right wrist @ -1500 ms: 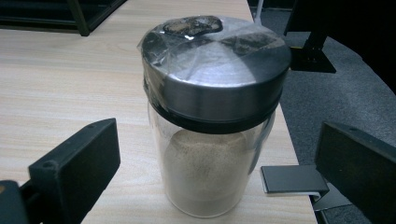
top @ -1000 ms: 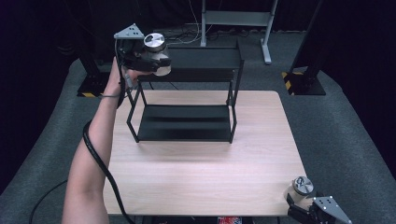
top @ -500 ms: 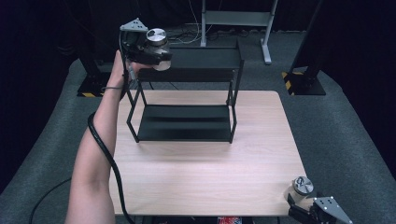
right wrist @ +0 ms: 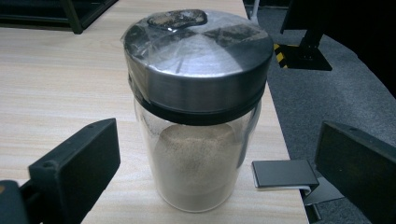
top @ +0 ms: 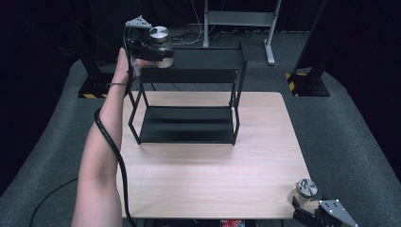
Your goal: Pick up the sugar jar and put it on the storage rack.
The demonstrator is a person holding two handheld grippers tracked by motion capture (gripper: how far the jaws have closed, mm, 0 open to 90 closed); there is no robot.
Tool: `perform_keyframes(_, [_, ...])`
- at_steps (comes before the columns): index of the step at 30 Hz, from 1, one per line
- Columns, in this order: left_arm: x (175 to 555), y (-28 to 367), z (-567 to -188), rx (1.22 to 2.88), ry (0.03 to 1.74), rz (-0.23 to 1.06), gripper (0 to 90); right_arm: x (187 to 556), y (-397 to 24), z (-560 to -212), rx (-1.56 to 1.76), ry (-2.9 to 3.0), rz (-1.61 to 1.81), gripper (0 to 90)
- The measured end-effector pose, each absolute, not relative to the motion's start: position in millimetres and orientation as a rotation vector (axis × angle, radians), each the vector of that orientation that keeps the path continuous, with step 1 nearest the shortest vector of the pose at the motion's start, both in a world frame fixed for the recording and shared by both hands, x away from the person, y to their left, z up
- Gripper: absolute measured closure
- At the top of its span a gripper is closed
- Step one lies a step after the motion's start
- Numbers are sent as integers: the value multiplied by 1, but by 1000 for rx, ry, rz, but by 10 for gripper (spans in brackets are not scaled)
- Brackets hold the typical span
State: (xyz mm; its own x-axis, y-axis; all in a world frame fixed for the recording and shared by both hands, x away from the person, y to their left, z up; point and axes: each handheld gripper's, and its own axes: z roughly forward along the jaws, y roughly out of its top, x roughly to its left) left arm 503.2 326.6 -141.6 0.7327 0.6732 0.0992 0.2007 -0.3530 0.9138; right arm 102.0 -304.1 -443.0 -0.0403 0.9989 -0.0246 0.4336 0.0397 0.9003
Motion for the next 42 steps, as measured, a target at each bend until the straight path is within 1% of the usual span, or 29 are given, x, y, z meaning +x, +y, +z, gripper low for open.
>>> perform_keyframes(12, [519,321,-145,1921,726,559,305,102,-305,-444,1489,1575,962,0])
perform_keyframes(20, [526,335,-158,1831,778,474,305,102,-306,-445,1490,1573,962,0])
perform_keyframes(24, [524,329,-155,1858,776,502,303,101,-306,-445,1489,1571,967,0])
perform_keyframes(42, [522,323,-149,1881,790,520,303,102,-305,-445,1485,1579,960,0])
